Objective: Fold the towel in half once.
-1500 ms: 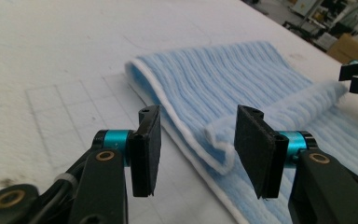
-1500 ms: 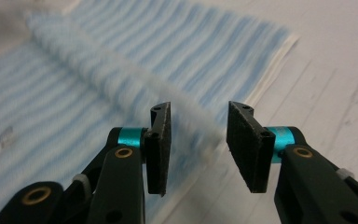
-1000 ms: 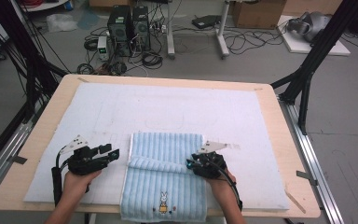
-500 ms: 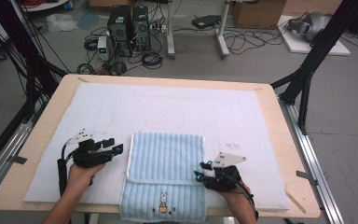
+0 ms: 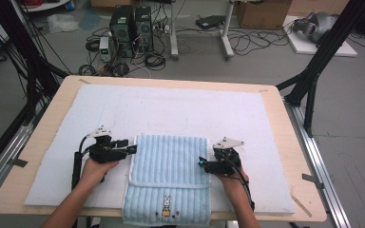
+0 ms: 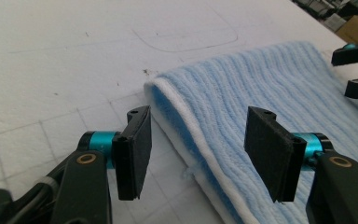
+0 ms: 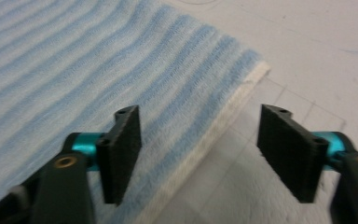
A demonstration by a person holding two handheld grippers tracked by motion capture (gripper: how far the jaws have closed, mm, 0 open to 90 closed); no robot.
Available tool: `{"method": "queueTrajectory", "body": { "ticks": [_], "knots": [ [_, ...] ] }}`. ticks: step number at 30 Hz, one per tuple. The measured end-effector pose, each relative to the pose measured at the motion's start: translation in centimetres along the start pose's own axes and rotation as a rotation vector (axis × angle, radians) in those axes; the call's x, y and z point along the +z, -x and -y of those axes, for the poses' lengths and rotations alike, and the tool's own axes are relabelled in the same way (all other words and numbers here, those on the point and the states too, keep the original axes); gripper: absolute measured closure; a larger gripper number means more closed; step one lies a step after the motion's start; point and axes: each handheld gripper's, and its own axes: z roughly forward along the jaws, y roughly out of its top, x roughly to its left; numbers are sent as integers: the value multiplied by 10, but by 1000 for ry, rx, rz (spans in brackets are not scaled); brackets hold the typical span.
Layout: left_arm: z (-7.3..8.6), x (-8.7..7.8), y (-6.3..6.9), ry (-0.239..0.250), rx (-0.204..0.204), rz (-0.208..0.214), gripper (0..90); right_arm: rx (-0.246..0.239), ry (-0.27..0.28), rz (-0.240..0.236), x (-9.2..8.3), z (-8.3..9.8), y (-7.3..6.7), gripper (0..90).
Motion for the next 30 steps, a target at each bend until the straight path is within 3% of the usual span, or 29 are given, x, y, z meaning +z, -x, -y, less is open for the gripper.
{"method": "queueTrajectory", "body": {
  "ticks": [1,3,7,11,13,15,16,17,19,23,27,30],
  "knots": [
    [-1,3,0,-23,10,-8,413,-33,-18,15,3,-2,-1,192],
    [-2,8,4,-50,33,-12,403,-26,-49,-4,9,-3,-3,116],
    [-4,15,13,-92,108,-53,398,-30,-63,-15,13,-5,-3,114],
    [-3,14,17,-110,184,-109,486,0,-71,-59,11,-5,-1,268],
    [-3,14,18,-106,193,-113,534,-2,-70,-65,10,-5,-2,336],
    [-2,14,17,-108,195,-49,667,-10,-67,-75,9,-5,-4,427],
    [-2,14,18,-115,206,-29,783,-10,-65,-78,9,-5,-5,469],
    [-2,15,19,-118,221,-26,822,-10,-63,-87,8,-5,-7,528],
    [-2,15,18,-115,204,-19,842,-7,-57,-109,7,-5,-9,639],
    [-3,15,16,-108,175,-8,854,52,-52,-161,8,-4,-5,790],
    [-6,14,10,-87,142,3,859,-7,-40,-112,8,-8,-13,812],
    [-10,17,6,-75,129,-4,860,6,-24,-105,9,-11,-10,812]
  ]
}}
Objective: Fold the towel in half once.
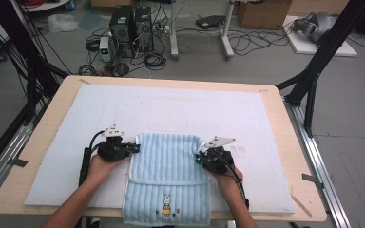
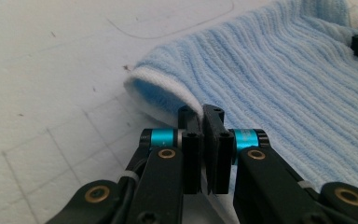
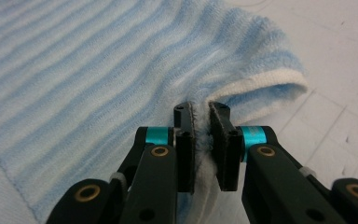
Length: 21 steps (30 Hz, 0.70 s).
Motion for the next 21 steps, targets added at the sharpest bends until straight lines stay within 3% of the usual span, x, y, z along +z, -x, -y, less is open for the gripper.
{"method": "queueTrajectory", "body": {
  "ticks": [6,14,17,19,21],
  "knots": [
    [-14,7,-11,36,-26,-3,860,32,4,21,9,-9,12,812],
    [-38,18,-28,34,-30,-32,859,71,48,60,22,-24,27,809],
    [-40,21,-31,61,-24,-56,859,69,43,84,29,-29,30,808],
    [-41,25,-34,38,-29,-64,858,72,49,95,33,-34,33,806],
    [-42,27,-37,49,-30,-77,858,78,44,99,36,-38,36,805]
  ]
}}
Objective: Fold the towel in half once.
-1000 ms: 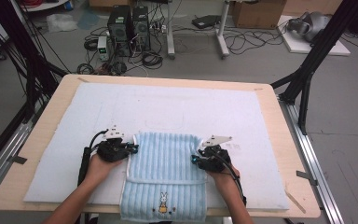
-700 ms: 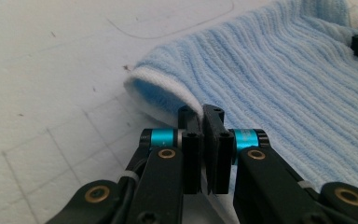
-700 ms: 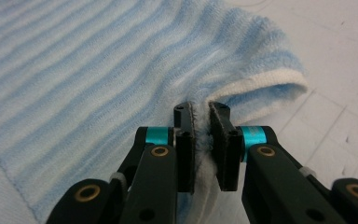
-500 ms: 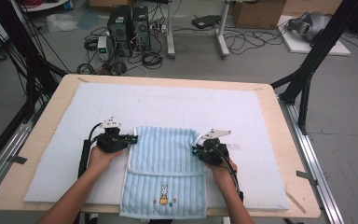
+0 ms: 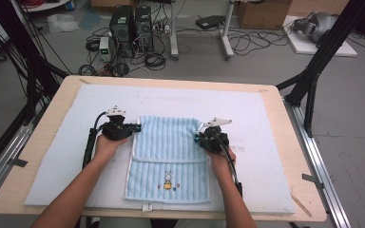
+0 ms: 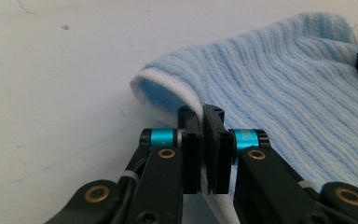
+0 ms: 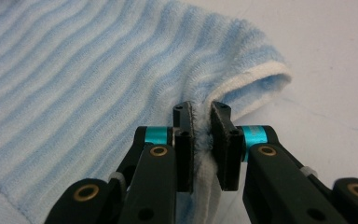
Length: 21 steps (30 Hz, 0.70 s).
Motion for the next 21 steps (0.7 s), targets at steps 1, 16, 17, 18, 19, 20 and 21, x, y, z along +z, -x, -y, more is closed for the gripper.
{"method": "queueTrajectory", "body": {
  "ticks": [1,16,17,18,19,20,21],
  "knots": [
    [-2,1,-1,1,2,-5,856,-2,1,7,2,-2,1,803],
    [-16,25,-12,50,14,-56,856,24,19,104,16,-25,13,791],
    [-16,26,-12,56,16,-57,853,29,16,112,18,-26,14,790],
    [-15,27,-12,57,14,-58,848,26,19,116,20,-26,15,786],
    [-15,27,-12,43,10,-60,829,32,15,118,21,-25,15,777],
    [-14,28,-13,34,-3,-71,765,32,14,121,22,-25,16,746],
    [-14,27,-14,27,-29,-76,666,34,12,122,22,-24,16,687]
  ]
}}
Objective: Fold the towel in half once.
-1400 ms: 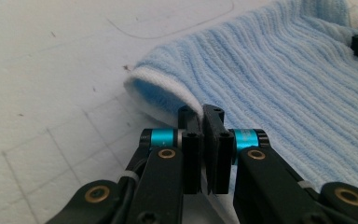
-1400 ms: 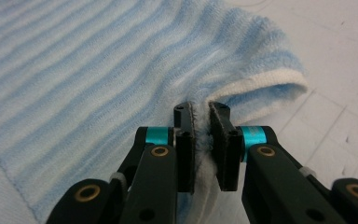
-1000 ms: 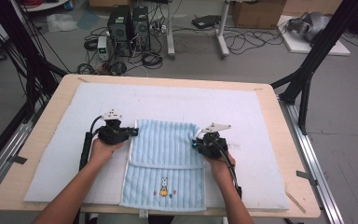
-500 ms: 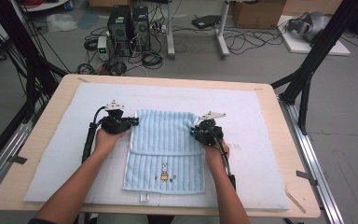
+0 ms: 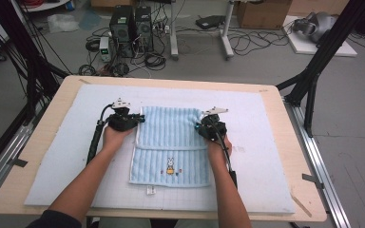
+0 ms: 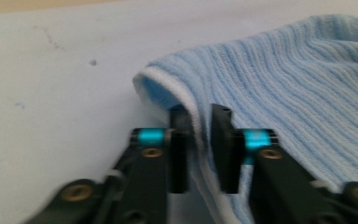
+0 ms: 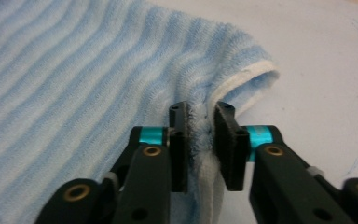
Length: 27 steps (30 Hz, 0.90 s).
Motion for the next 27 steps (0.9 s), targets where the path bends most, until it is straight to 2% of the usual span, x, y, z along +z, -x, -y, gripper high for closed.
{"method": "queueTrajectory", "body": {
  "ticks": [1,4,5,8,10,12,16,21,24,26,27],
  "knots": [
    [0,-1,-1,-2,-21,4,595,6,4,0,0,0,1,634],
    [-1,-9,-1,-22,-47,30,506,16,19,13,-6,0,4,517],
    [-1,-12,0,-28,-38,42,484,26,33,9,-9,0,5,503],
    [2,-21,7,10,-13,52,446,19,56,6,-18,1,7,438],
    [6,-26,10,15,-7,67,405,32,67,-30,-23,2,9,396],
    [11,-32,15,33,5,76,357,26,82,-37,-30,5,8,348],
    [17,-40,20,22,24,103,311,24,89,-72,-43,6,6,326],
    [28,-50,24,19,51,137,323,-24,106,-105,-60,13,-1,311],
    [33,-54,28,2,80,159,379,-23,112,-128,-70,22,-3,308],
    [37,-57,32,-7,119,171,449,-28,118,-137,-76,28,-3,308],
    [39,-57,33,-10,128,172,456,-25,116,-138,-79,32,-4,308]
  ]
}}
